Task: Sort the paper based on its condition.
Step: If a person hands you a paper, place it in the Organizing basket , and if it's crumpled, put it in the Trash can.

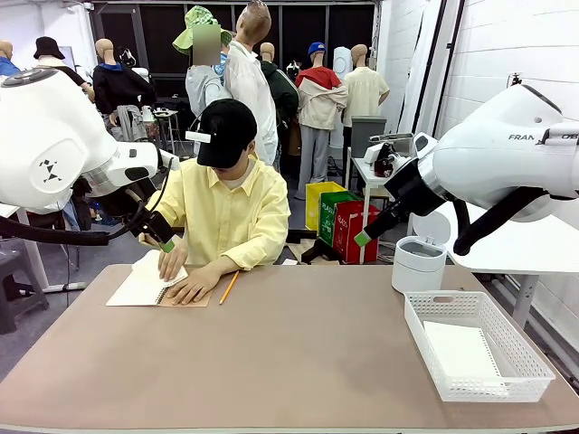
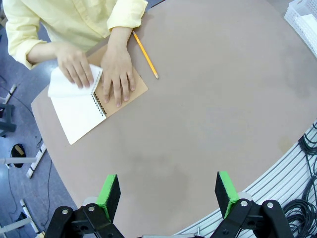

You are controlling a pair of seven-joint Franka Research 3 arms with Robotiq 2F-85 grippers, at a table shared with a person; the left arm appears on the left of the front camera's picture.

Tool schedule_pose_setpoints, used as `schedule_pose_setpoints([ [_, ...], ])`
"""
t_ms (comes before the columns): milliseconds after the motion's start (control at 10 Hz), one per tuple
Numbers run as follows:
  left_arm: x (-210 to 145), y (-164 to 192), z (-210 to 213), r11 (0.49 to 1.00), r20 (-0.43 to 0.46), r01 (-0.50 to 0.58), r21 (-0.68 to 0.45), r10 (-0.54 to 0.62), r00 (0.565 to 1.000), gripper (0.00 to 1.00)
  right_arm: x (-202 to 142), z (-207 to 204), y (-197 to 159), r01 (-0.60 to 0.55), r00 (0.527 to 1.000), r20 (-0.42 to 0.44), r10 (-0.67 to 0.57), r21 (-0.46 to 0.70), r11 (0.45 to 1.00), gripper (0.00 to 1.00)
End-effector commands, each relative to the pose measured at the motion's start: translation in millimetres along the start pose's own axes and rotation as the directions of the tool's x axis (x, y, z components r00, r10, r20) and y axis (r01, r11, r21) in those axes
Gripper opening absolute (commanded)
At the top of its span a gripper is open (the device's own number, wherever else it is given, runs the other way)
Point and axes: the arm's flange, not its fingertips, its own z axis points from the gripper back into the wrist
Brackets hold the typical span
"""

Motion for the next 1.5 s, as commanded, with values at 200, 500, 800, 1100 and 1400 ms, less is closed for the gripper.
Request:
schedule_pose_setpoints([
  [200, -0.8, 1.2, -1.0, 1.0, 0.009, -0.001, -0.003, 0.001, 1.0, 1.0, 0.0, -0.2, 0.1, -0.001, 1.0, -0.001, 0.001, -0.001, 1.0, 1.0],
  [500, -0.8, 1.2, -1.0, 1.0, 0.009, -0.001, -0.003, 0.001, 1.0, 1.0, 0.0, -0.2, 0.1, -0.001, 1.0, -0.001, 0.001, -0.001, 1.0, 1.0],
  [800, -0.8, 1.2, -1.0, 1.0, 0.009, -0.001, -0.003, 0.001, 1.0, 1.0, 0.0, -0.2, 0.1, -0.001, 1.0, -0.001, 0.001, -0.001, 1.0, 1.0],
  [1100, -0.8, 1.2, -1.0, 1.0, 0.009, -0.001, -0.003, 0.001, 1.0, 1.0, 0.0, -0.2, 0.1, -0.001, 1.0, -0.001, 0.001, -0.001, 1.0, 1.0],
  [1400, -0.8, 1.2, -1.0, 1.0, 0.009, -0.001, -0.003, 0.001, 1.0, 1.0, 0.0, -0.2, 0.1, -0.001, 1.0, -0.001, 0.001, -0.001, 1.0, 1.0],
])
